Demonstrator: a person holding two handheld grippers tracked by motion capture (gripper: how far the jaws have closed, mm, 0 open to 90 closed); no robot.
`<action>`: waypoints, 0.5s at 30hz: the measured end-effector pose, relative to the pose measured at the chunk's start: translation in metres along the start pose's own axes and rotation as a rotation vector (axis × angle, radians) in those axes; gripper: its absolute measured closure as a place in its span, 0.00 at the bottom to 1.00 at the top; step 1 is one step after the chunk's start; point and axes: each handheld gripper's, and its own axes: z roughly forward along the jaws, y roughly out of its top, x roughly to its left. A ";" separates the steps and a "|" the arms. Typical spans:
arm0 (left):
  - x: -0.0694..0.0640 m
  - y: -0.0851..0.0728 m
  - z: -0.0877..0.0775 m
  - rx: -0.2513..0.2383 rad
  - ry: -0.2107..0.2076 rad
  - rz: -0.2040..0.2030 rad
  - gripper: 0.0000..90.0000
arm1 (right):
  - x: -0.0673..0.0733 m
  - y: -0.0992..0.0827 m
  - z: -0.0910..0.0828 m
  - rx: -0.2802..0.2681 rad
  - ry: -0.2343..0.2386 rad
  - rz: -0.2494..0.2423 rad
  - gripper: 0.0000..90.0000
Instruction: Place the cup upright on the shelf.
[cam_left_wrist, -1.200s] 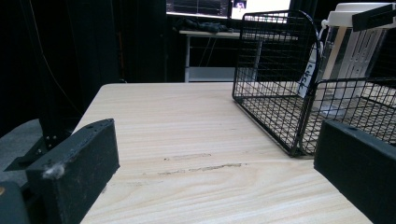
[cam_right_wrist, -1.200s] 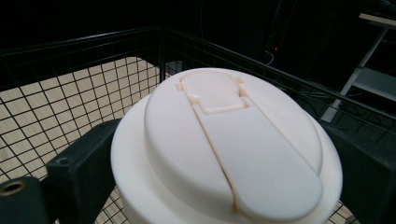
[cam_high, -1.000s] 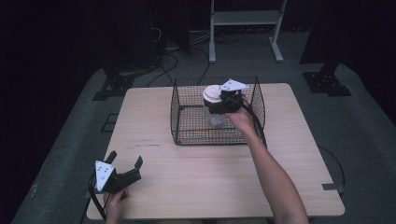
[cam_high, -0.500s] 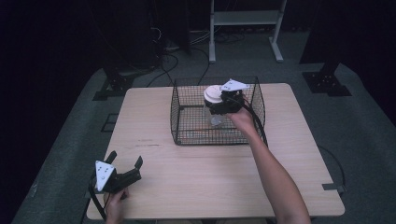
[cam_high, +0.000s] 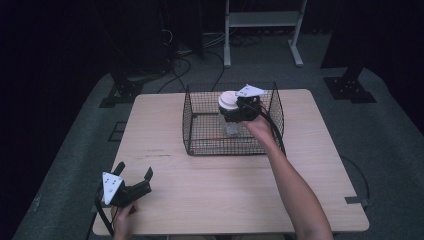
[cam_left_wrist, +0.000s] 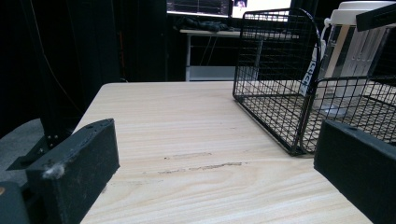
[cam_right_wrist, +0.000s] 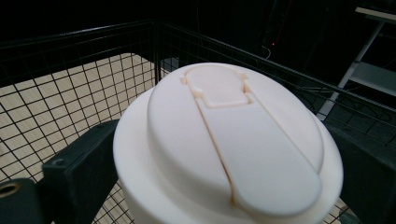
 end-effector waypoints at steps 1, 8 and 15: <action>0.000 0.000 0.000 0.001 -0.001 -0.004 0.00 | -0.001 0.000 -0.001 -0.001 0.008 0.015 0.03; 0.000 0.000 0.000 0.004 0.005 0.002 0.00 | -0.005 0.001 -0.003 0.009 0.014 0.053 0.01; 0.000 0.000 0.001 0.005 0.007 0.005 0.00 | -0.007 0.007 -0.012 -0.017 0.028 0.063 0.01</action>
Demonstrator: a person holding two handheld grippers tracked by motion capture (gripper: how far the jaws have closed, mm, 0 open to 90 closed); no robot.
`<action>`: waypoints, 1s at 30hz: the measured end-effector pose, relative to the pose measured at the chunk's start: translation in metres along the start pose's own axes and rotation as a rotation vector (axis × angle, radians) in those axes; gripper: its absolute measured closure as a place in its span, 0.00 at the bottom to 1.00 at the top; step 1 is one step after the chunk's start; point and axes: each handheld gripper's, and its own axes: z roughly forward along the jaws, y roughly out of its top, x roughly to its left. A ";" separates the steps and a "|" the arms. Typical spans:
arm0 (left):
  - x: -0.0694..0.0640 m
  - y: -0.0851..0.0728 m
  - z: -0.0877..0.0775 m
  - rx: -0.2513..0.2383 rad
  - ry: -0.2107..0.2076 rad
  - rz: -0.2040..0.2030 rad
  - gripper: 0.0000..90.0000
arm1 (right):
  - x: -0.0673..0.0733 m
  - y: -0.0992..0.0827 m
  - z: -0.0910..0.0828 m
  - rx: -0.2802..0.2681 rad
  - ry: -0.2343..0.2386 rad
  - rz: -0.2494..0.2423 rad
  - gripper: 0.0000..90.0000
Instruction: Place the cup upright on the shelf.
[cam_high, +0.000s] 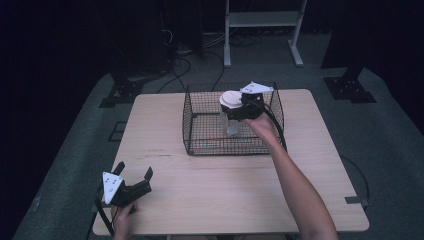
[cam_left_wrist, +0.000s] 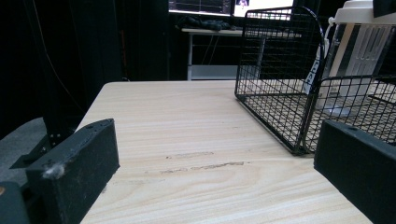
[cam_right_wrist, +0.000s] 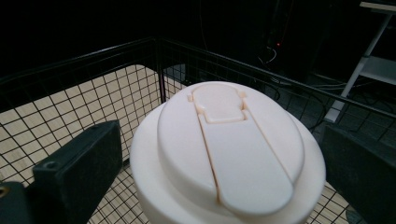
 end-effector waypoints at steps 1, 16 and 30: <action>0.000 0.000 0.000 0.000 0.000 0.000 0.00 | 0.000 0.000 0.000 0.000 0.000 0.000 0.01; 0.000 0.000 -0.001 -0.001 -0.007 0.006 0.00 | -0.003 0.015 -0.025 -0.059 -0.038 -0.016 0.01; 0.000 0.000 -0.001 -0.003 -0.005 0.004 0.00 | -0.002 0.025 -0.046 -0.089 -0.035 -0.024 0.01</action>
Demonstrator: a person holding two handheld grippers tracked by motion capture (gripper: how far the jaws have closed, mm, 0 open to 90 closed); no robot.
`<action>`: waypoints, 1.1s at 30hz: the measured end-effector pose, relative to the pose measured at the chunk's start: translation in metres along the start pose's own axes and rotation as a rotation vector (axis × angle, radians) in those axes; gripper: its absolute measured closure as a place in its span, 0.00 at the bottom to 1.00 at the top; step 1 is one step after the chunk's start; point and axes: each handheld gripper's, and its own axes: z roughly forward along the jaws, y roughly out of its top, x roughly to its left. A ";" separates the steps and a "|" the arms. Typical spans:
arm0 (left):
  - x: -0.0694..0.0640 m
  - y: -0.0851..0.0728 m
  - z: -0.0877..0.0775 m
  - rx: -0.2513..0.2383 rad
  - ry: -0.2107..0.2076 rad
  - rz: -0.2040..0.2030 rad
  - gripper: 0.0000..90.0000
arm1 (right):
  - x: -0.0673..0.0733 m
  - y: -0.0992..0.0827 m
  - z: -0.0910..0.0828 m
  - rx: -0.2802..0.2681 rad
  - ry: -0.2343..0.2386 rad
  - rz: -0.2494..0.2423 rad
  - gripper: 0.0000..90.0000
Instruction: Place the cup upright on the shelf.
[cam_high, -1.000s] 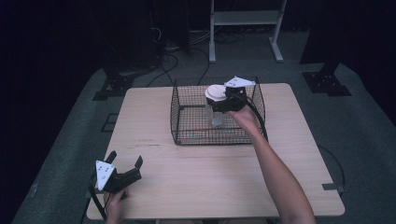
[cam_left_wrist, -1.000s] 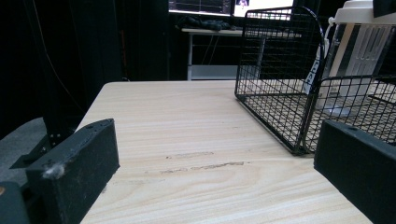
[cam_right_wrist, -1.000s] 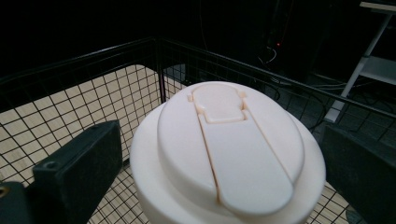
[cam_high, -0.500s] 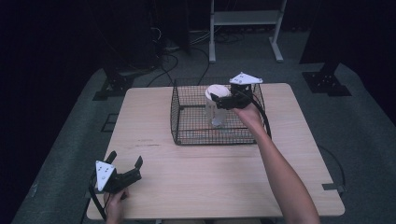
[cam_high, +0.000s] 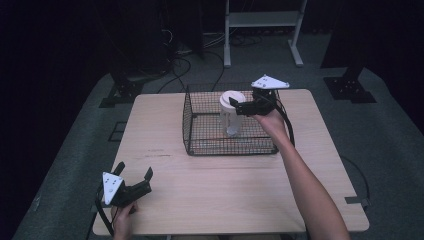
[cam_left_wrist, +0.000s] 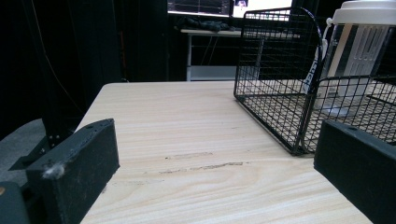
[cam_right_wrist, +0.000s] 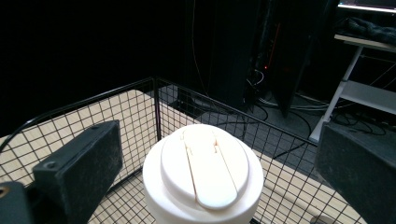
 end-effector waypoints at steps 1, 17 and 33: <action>0.000 0.000 0.000 0.000 -0.001 0.002 0.00 | 0.000 0.001 -0.003 -0.004 -0.001 -0.005 0.01; -0.001 0.000 0.000 -0.003 -0.007 0.008 0.00 | 0.003 0.008 -0.027 -0.028 0.005 -0.043 0.01; -0.002 0.000 0.001 0.000 -0.005 0.016 0.00 | -0.002 -0.009 -0.048 -0.018 -0.003 -0.041 0.01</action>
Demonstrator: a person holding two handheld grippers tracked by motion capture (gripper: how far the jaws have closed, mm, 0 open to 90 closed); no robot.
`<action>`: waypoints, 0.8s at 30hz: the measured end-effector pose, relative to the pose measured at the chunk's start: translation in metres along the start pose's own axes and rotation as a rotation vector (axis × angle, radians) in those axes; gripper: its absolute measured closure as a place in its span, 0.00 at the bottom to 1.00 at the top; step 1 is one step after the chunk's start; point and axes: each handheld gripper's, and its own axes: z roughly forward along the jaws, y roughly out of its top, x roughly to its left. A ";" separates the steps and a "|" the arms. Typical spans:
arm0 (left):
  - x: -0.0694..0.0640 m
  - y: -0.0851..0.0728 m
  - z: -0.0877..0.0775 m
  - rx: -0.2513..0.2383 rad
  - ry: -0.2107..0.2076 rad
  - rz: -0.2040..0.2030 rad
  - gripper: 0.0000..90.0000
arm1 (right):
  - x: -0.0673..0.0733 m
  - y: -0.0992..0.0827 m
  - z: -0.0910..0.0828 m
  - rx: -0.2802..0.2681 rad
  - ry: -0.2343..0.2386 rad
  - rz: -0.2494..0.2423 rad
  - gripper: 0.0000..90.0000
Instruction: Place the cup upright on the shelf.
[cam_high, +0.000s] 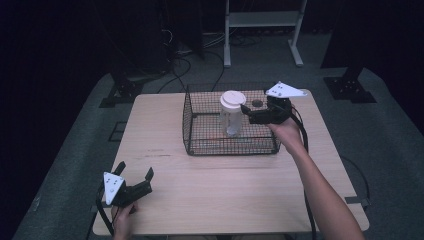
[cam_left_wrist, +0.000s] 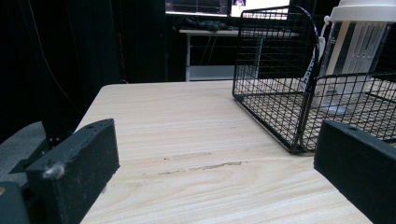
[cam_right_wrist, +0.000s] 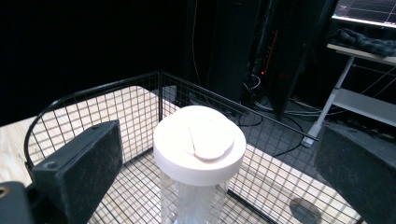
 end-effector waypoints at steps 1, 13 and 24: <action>0.000 0.000 0.000 0.001 0.001 0.006 0.00 | -0.001 -0.002 -0.003 0.005 -0.004 0.001 0.01; -0.001 0.000 0.000 0.001 0.000 0.012 0.00 | -0.004 -0.010 -0.018 0.010 0.011 -0.002 0.01; -0.001 0.000 0.000 -0.002 -0.003 0.006 0.00 | 0.004 -0.019 -0.034 0.020 0.042 -0.014 0.01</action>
